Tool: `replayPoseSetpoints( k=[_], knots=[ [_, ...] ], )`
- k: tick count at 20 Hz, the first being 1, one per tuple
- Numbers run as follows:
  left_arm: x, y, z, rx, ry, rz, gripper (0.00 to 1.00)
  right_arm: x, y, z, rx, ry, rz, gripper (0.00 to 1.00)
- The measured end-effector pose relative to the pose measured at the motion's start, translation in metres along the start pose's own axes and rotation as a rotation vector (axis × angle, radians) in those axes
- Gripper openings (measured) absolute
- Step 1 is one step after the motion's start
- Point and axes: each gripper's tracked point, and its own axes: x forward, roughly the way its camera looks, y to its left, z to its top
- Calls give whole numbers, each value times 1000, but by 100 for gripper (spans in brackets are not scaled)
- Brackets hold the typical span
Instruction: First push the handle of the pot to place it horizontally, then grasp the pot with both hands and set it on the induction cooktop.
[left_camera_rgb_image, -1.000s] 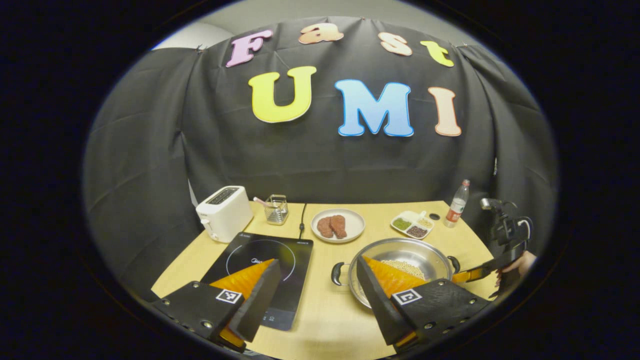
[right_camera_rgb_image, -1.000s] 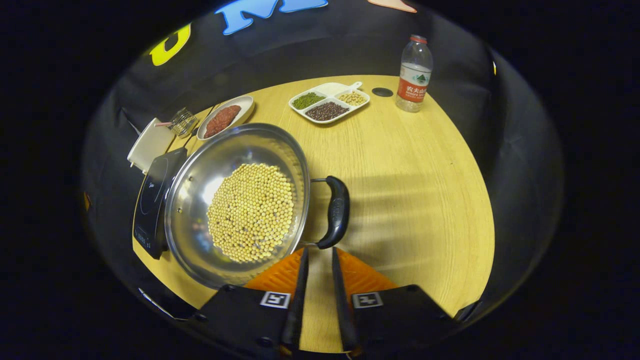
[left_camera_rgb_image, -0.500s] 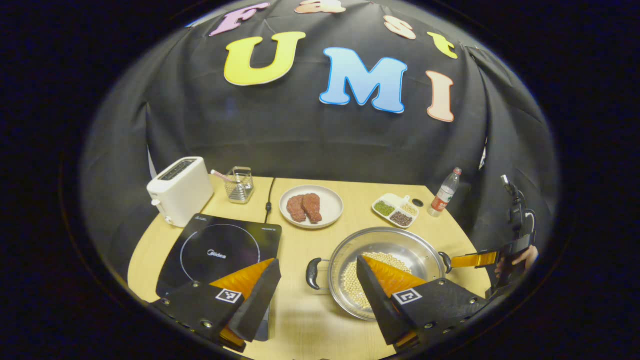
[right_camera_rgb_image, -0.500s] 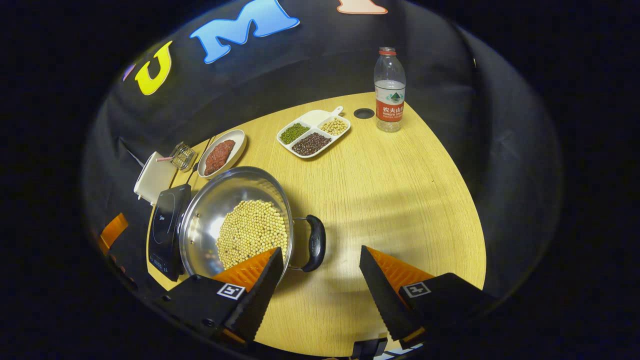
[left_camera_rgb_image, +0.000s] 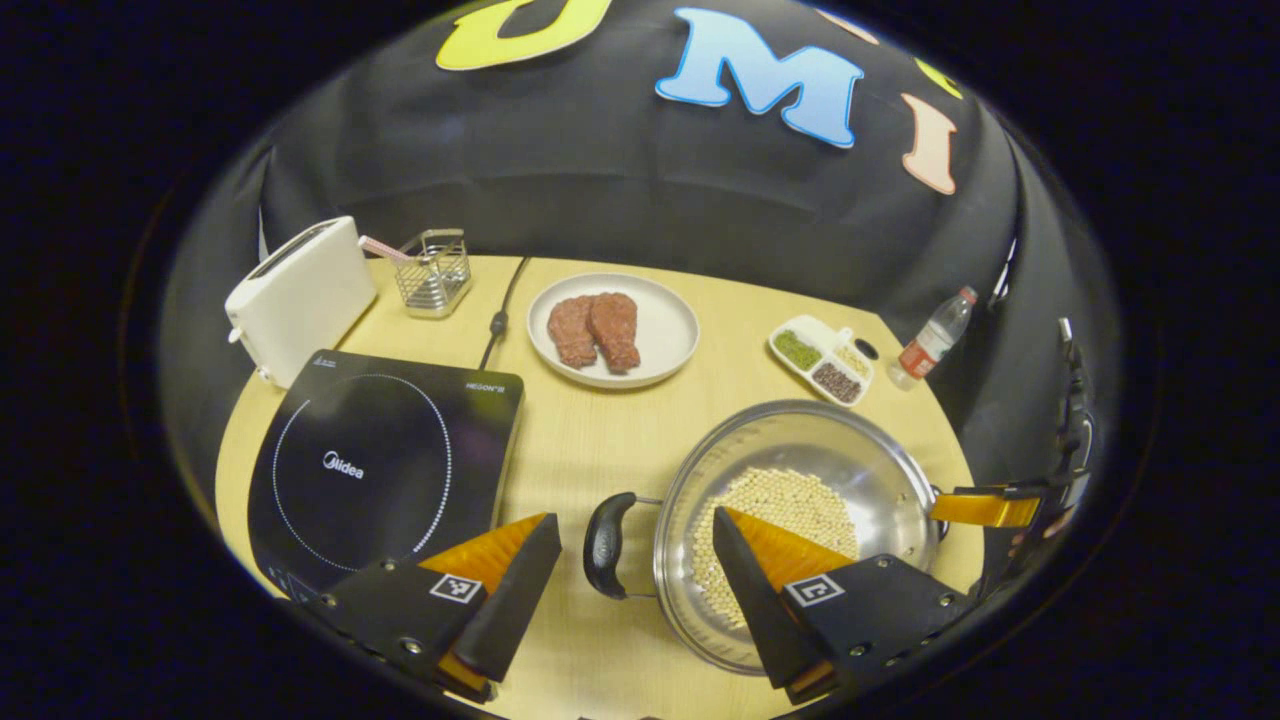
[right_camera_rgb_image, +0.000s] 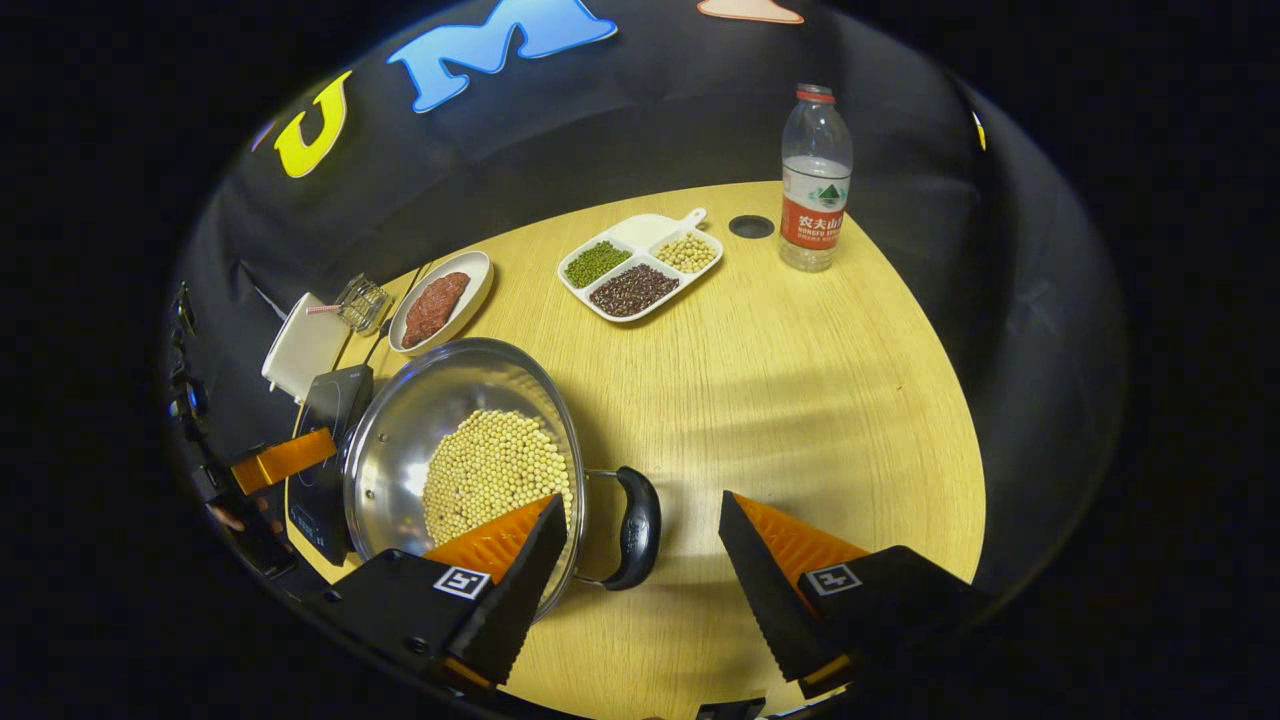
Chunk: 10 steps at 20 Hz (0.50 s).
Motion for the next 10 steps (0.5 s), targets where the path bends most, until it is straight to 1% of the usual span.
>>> replayPoseSetpoints(
  k=[1,5,8,9,10],
  knots=[
    [9,0,-3,8,17,1,94,5,-1,1,3,5,2,98],
    [27,1,-18,8,74,4,94,18,-3,0,9,23,19,98],
    [39,3,-28,-43,104,6,94,27,-2,-3,5,40,28,98],
    [41,2,-32,-66,112,2,90,30,-1,-4,2,48,31,98],
    [44,0,-34,-82,116,-3,90,33,-1,-7,-3,56,34,93]
  ],
)
